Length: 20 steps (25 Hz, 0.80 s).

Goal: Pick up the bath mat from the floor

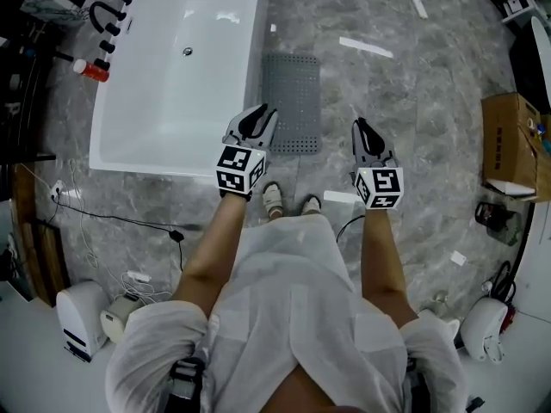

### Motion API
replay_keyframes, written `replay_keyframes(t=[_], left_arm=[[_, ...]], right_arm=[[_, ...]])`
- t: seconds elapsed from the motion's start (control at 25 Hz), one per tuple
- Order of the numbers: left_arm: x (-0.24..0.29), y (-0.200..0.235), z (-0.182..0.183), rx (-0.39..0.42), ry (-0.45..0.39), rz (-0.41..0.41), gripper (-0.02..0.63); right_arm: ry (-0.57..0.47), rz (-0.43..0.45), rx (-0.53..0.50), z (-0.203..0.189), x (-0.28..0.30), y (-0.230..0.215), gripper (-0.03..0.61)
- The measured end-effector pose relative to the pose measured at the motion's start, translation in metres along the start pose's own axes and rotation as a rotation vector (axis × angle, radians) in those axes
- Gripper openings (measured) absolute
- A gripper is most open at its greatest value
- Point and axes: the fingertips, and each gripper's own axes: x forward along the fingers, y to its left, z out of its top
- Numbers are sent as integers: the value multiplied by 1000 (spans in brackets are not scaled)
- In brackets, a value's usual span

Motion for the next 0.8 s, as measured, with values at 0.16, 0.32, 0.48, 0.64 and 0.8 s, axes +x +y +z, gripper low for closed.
replay_keyframes(t=[0.16,0.32,0.48,0.64,0.8], left_arm=[[21,4,-16,-34,16,-5,91],[49,9,-37,-62,43,1,95],[73,18,-47,-75,50,13,100],[92,26,-51,-82,56,22,106],[105,39,-59,-95,64,36,114]], right_arm=[[31,12,12,-20,23,-2,34],[53,23,21,-41,47,-12,35],[67,25,21,-57,72,-24,35],[84,37,29,-69,88,-32,35],[110,55,43,-84,102,-32,43]])
